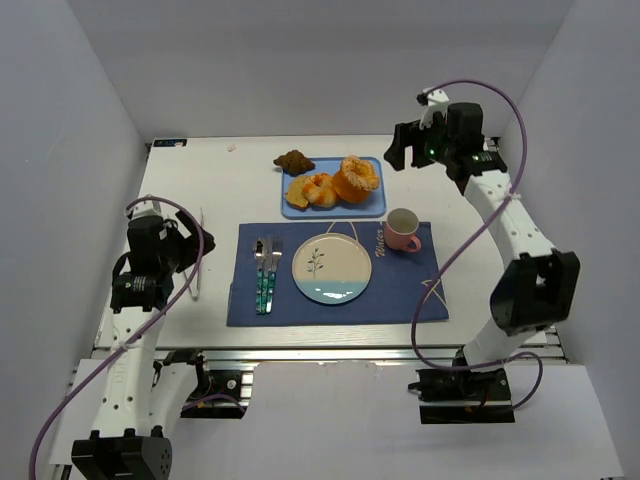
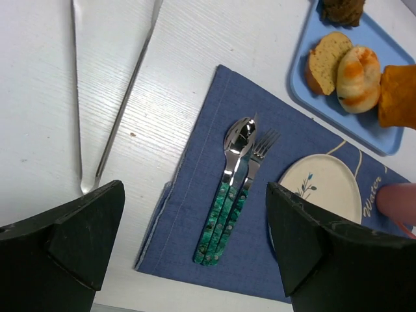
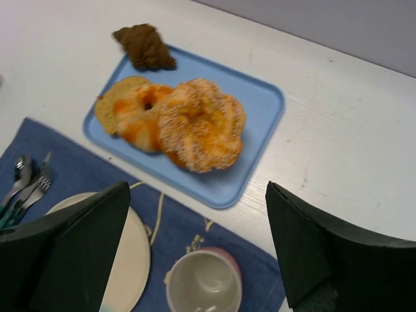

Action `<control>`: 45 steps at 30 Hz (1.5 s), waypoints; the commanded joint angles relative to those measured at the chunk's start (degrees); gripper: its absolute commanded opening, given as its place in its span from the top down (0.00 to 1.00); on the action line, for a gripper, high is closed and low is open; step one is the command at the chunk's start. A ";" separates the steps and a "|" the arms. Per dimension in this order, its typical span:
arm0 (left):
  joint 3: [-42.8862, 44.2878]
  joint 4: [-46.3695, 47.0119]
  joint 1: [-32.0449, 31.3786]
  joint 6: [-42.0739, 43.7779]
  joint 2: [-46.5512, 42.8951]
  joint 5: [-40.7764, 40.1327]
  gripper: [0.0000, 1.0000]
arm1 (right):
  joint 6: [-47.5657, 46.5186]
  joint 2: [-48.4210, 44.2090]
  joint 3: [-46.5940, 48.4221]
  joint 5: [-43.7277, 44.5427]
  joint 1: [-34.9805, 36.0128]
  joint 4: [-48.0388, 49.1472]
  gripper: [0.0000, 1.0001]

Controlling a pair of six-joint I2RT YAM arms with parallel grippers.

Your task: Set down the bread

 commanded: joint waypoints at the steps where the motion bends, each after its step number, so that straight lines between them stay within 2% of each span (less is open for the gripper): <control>1: 2.35 -1.93 0.00 0.65 1.36 -3.00 0.02 | 0.10 -5.71 -7.30 -7.46 -1.35 6.16 0.11; 2: 2.53 -2.20 -0.08 0.64 1.89 -3.96 0.02 | -1.39 -9.20 -12.64 -12.72 -2.31 11.40 0.11; 3: 2.62 -2.64 -0.09 0.56 2.33 -4.75 0.06 | -7.49 -10.80 -14.95 -20.17 -3.63 13.28 0.19; 4: 2.70 -3.51 0.00 0.47 3.47 -5.54 0.12 | -10.25 -12.04 -16.80 -33.82 -5.47 14.78 0.33; 5: 2.71 -3.78 0.09 0.64 4.09 -6.07 0.23 | -13.41 -13.61 -18.47 -38.66 -5.66 14.45 0.53; 6: 3.14 -4.13 0.09 0.64 4.96 -7.04 0.37 | -15.71 -13.89 -18.40 -41.14 -5.40 13.40 0.97; 7: 3.41 -5.18 0.61 0.64 5.93 -7.48 0.72 | -16.86 -13.89 -17.97 -42.56 -4.18 12.26 1.00; 8: 3.58 -5.62 0.88 0.91 7.94 -7.66 0.88 | -17.22 -13.11 -17.27 -43.09 -3.82 10.77 1.00; 9: 4.02 -5.98 1.23 1.78 9.27 -7.75 0.98 | -18.01 -12.58 -16.22 -44.14 -3.30 7.71 1.00; 10: 4.37 -7.02 2.10 2.22 10.67 -7.75 1.00 | -19.06 -12.14 -15.86 -45.46 -2.51 6.20 0.91; 11: 4.72 -7.56 2.63 3.71 12.34 -7.66 1.00 | -19.16 -11.27 -15.68 -45.65 -2.15 4.96 0.70; 12: 5.42 -8.08 3.68 4.68 15.57 -7.75 0.94 | -19.07 -10.82 -15.50 -45.65 -1.71 3.30 0.46; 13: 5.69 -8.87 3.95 5.12 17.17 -8.10 0.62 | -19.07 -10.56 -15.42 -45.65 -1.01 2.32 0.41; 14: 6.13 -8.79 4.04 6.69 20.15 -8.10 0.42 | -19.07 -10.12 -15.41 -45.47 -0.74 1.71 0.35; 16: 7.62 -8.97 4.22 7.94 23.41 -8.19 0.15 | -18.46 -10.46 -16.55 -44.68 -0.22 1.70 0.34; 18: 8.94 -9.58 4.48 10.13 28.75 -8.97 0.06 | -16.88 -10.90 -17.78 -44.33 -0.21 3.18 0.32; 21: 10.44 -9.85 5.01 13.73 35.70 -11.53 0.04 | -14.15 -11.43 -19.98 -43.81 -0.21 6.26 0.31; 29: 10.53 -0.98 5.10 22.69 46.44 -8.28 0.03 | -12.56 -9.94 -19.81 -44.07 -0.21 7.33 0.30; 36: 11.05 7.29 5.62 27.36 50.67 -6.97 0.09 | -11.07 -8.71 -18.49 -44.68 -0.21 6.18 0.30; 40: 12.54 9.57 6.42 27.98 54.01 -5.12 0.18 | -10.28 -8.80 -18.67 -44.16 -0.21 6.09 0.30; 44: 12.90 10.45 7.38 27.98 56.39 -2.48 0.38 | -10.98 -9.32 -18.93 -43.28 -0.30 5.39 0.30; 45: 12.73 10.98 7.73 27.89 56.48 -1.95 0.38 | -11.16 -9.50 -18.84 -43.01 -0.21 5.22 0.30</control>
